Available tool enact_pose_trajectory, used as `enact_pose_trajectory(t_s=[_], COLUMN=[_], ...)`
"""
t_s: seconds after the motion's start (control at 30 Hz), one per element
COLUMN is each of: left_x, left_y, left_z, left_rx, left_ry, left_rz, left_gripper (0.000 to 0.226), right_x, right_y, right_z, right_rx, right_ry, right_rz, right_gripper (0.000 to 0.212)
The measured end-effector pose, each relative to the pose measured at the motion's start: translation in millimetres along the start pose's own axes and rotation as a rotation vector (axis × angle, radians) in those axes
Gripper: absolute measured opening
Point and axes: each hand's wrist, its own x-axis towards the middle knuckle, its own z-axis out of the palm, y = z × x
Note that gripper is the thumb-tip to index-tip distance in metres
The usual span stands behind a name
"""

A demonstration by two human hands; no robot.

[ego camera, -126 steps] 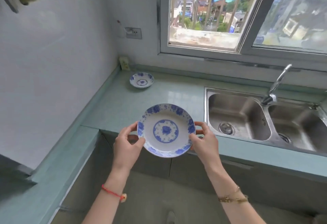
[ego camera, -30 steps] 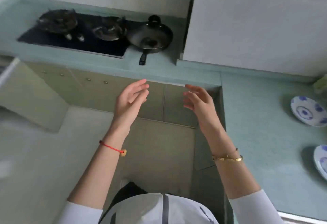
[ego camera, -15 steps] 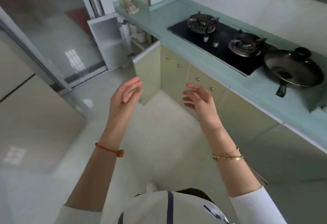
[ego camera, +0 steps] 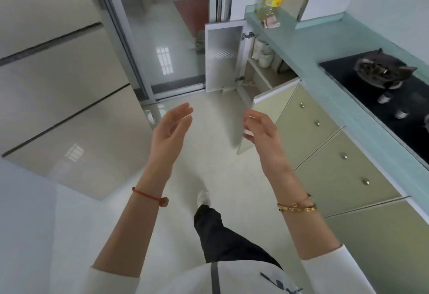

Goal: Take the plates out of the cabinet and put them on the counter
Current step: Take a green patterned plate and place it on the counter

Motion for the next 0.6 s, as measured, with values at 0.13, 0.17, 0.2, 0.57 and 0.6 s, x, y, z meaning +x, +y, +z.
enact_pose_trajectory(t_s=[0.13, 0.17, 0.2, 0.57, 0.6], left_x=[83, 106, 130, 356, 375], left_y=[-1, -1, 1, 20, 17], left_z=[-15, -18, -22, -13, -10], left_rx=[-0.003, -0.002, -0.004, 0.008, 0.003], left_ry=[0.035, 0.038, 0.04, -0.032, -0.048], left_rz=[0.007, 0.01, 0.008, -0.017, -0.022], left_gripper=[0.036, 0.034, 0.032, 0.027, 0.026], right_x=[80, 102, 123, 320, 334], right_y=[-8, -12, -16, -62, -63], right_z=[52, 64, 77, 156, 158], right_rx=[0.001, 0.002, 0.0, 0.04, 0.046], right_ry=[-0.041, -0.05, -0.057, 0.011, 0.03], right_rz=[-0.017, -0.023, -0.03, -0.006, -0.003], right_gripper=[0.021, 0.019, 0.019, 0.023, 0.022])
